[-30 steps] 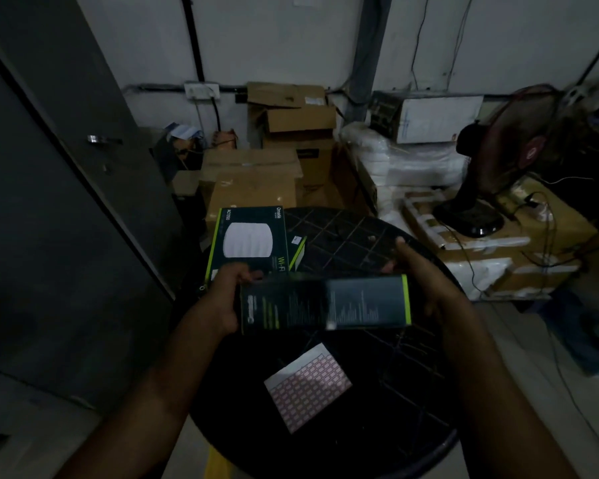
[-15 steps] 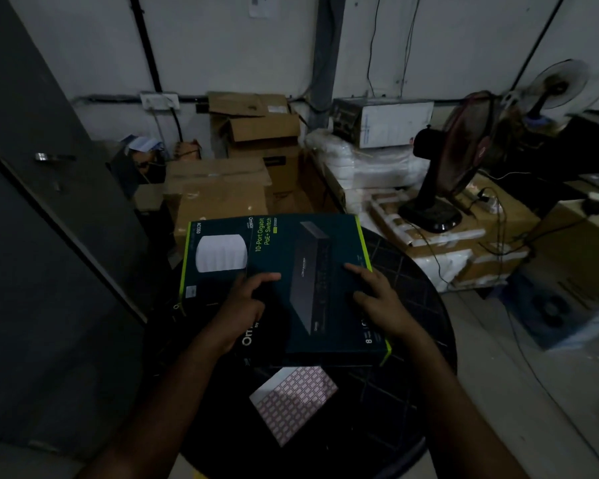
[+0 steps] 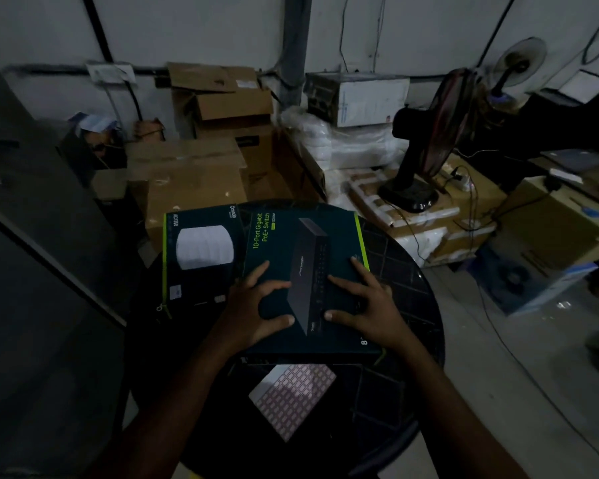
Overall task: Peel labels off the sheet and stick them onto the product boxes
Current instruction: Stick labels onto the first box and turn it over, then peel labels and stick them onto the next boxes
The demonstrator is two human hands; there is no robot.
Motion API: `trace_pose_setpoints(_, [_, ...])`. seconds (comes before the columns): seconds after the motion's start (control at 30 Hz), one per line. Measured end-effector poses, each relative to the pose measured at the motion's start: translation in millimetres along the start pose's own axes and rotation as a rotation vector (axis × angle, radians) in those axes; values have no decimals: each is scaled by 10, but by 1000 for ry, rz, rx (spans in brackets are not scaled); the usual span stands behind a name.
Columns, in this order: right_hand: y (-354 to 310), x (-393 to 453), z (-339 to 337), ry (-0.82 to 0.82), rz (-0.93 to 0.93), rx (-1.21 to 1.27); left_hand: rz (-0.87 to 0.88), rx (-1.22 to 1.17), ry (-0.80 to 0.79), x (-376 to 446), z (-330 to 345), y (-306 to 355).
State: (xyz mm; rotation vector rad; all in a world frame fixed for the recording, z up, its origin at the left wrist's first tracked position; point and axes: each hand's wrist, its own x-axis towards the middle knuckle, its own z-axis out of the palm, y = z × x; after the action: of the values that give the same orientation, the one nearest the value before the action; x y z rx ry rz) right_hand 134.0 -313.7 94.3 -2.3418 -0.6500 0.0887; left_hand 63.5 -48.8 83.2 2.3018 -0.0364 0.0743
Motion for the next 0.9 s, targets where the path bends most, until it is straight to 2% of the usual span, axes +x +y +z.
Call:
trace_pose_setpoints(0.13, [354,114,-89,6,57,50,6,-78,-37,327,284,-20])
trace_pose_setpoints(0.47, [1791,981,-248,-128,101,190,-196,-96,-99,1505,1287,-187])
trace_pose_setpoints(0.7, [2774,1629,-114,-197,157,180,-302,111,-113,2320,1909,-347])
trace_pose_setpoints(0.8, [3024,1712,33,-281,150,147,-319,237,-179,2442,2088,-421])
trace_pose_setpoints(0.9, [3171,1653,128,-290,96,117,-333,365,-211,2420,2206,-401])
